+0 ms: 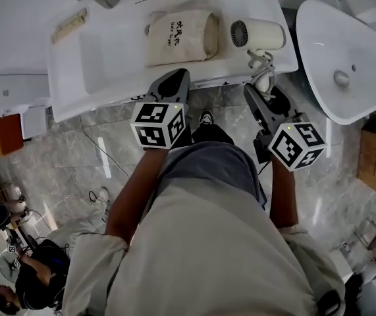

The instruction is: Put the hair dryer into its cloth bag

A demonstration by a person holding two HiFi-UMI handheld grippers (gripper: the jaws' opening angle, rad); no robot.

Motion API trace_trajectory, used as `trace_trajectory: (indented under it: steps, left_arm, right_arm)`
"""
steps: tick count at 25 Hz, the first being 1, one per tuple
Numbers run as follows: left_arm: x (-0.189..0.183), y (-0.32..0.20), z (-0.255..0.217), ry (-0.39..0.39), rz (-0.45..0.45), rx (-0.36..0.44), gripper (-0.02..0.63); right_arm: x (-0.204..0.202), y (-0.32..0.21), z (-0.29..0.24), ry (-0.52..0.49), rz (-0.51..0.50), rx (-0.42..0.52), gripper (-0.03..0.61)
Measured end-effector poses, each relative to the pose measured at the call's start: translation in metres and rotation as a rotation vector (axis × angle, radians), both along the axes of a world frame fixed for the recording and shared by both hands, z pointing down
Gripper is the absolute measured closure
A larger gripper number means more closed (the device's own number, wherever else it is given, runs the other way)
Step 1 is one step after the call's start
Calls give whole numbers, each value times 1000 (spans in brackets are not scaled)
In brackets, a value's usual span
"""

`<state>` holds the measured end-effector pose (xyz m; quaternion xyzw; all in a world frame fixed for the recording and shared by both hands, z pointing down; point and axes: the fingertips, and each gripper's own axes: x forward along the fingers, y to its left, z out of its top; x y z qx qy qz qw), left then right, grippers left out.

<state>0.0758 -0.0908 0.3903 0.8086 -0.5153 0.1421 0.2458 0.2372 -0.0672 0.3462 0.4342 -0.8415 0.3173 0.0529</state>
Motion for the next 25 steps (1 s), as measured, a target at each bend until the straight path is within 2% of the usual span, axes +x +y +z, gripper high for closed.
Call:
trace_trajectory:
  steps: [9, 15, 18, 25]
  left_arm:
    - [2, -26, 36, -15, -8, -85, 603]
    - [11, -47, 57, -46, 20, -145, 603]
    - [16, -59, 71, -68, 27, -168, 549]
    - [26, -88, 95, -127, 71, -218, 472]
  right_arm:
    - [-12, -6, 14, 48, -33, -32, 348]
    - [-16, -10, 23, 80, -33, -70, 348]
    - [-17, -12, 27, 88, -28, -84, 348]
    - [-15, -22, 35, 98, -4, -113, 348]
